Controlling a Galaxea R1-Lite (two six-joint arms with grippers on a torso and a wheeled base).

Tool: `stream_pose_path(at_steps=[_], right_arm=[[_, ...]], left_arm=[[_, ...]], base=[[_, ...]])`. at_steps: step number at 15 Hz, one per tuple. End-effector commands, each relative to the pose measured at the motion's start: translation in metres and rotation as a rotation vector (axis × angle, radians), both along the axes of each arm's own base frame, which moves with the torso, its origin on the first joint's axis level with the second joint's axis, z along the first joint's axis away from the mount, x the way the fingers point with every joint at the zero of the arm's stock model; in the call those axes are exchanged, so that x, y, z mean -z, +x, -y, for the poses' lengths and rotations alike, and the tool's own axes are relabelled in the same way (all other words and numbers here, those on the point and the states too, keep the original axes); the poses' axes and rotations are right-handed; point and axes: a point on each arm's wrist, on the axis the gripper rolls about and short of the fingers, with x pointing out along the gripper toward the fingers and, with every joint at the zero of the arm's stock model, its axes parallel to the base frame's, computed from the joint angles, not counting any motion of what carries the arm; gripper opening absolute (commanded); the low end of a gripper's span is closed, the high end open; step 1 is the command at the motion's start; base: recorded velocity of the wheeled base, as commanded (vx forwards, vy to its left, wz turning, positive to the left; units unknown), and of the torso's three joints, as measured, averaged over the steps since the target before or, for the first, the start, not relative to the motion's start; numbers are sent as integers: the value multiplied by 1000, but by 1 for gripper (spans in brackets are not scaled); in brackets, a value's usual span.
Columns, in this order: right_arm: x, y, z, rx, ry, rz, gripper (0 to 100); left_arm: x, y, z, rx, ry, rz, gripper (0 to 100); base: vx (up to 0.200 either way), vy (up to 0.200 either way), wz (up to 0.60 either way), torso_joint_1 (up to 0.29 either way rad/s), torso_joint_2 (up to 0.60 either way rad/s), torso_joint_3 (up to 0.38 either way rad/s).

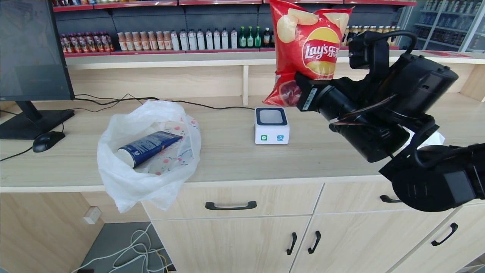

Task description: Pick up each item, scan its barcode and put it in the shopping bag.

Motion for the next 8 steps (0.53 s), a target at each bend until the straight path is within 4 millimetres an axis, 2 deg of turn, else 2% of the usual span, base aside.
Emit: stream_pose_path(at_steps=[1, 4, 8], right_arm=[[-9, -28, 7, -27, -9, 17, 0], [-15, -59, 6, -102, 1, 42, 0], [-16, -81, 21, -165, -18, 102, 0]], left_arm=[[0, 0, 0, 0, 1, 0, 0], [0, 0, 0, 0, 1, 0, 0], [0, 0, 0, 0, 2, -1, 0]], base=[[0, 0, 0, 0, 0, 0], [0, 0, 0, 0, 0, 0], [0, 0, 0, 0, 0, 0]])
